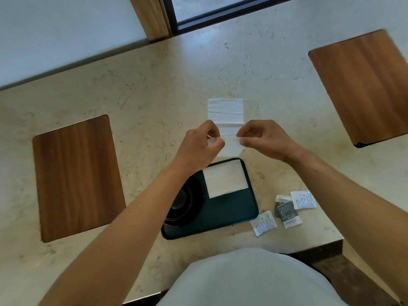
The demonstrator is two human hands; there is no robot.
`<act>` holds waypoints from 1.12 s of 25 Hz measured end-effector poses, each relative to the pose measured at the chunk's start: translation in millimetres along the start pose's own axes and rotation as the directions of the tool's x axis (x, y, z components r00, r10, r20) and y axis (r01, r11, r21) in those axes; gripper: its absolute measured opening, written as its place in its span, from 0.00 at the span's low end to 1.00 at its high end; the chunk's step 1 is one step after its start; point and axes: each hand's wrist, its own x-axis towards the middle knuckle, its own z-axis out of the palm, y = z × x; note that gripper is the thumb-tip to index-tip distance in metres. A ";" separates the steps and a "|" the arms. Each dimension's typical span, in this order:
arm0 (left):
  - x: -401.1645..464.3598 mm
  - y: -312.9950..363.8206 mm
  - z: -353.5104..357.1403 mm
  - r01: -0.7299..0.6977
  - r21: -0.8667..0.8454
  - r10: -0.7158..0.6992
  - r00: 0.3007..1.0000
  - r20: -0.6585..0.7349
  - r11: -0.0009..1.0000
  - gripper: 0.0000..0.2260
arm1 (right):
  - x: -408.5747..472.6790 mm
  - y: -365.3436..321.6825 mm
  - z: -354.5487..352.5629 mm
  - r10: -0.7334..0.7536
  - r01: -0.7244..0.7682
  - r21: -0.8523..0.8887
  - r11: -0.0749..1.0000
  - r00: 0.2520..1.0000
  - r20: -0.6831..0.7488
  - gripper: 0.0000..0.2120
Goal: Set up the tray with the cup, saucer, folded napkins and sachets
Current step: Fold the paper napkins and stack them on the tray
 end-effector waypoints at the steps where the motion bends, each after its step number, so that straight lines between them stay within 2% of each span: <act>1: -5.7 -0.9 -2.2 0.056 -0.055 -0.057 0.998 -0.017 0.997 0.03 | -5.2 -0.7 4.9 0.016 -0.015 0.059 0.998 1.000 -0.012 0.06; 6: -25.7 -8.6 -7.9 0.271 -0.274 -0.278 0.960 0.012 0.923 0.03 | -23.5 2.7 31.3 0.102 -0.095 0.280 0.955 0.995 -0.010 0.04; 9: -28.5 -18.7 -6.9 0.443 -0.350 -0.448 0.891 0.072 0.825 0.03 | -29.4 7.1 46.0 0.220 -0.192 0.450 0.872 0.975 -0.010 0.07; 12: -27.6 -25.5 -1.2 0.547 -0.499 -0.555 0.818 0.149 0.672 0.03 | -33.0 9.8 59.3 0.341 -0.276 0.590 0.759 0.940 0.001 0.11; 14: -26.6 -27.8 2.5 0.561 -0.607 -0.569 0.796 0.207 0.563 0.04 | -34.8 13.3 66.8 0.405 -0.338 0.700 0.629 0.911 0.076 0.14; 16: -26.3 -30.0 6.2 0.570 -0.637 -0.577 0.783 0.230 0.519 0.04 | -36.2 15.5 71.6 0.423 -0.384 0.768 0.513 0.891 0.164 0.15; 18: -26.3 -32.4 9.1 0.595 -0.610 -0.607 0.763 0.222 0.524 0.03 | -36.1 17.8 74.6 0.416 -0.401 0.765 0.503 0.889 0.191 0.15; 22: -25.8 -35.5 12.2 0.631 -0.563 -0.614 0.747 0.255 0.534 0.05 | -35.4 20.2 75.4 0.438 -0.379 0.672 0.636 0.895 0.091 0.12; 24: -24.9 -35.5 13.8 0.617 -0.503 -0.580 0.775 0.251 0.606 0.06 | -35.5 22.7 74.8 0.455 -0.383 0.619 0.686 0.889 0.046 0.09; 28: -21.3 -35.7 20.6 0.593 -0.275 -0.548 0.805 0.229 0.756 0.03 | -40.7 26.3 76.5 0.496 -0.409 0.574 0.710 0.868 0.005 0.05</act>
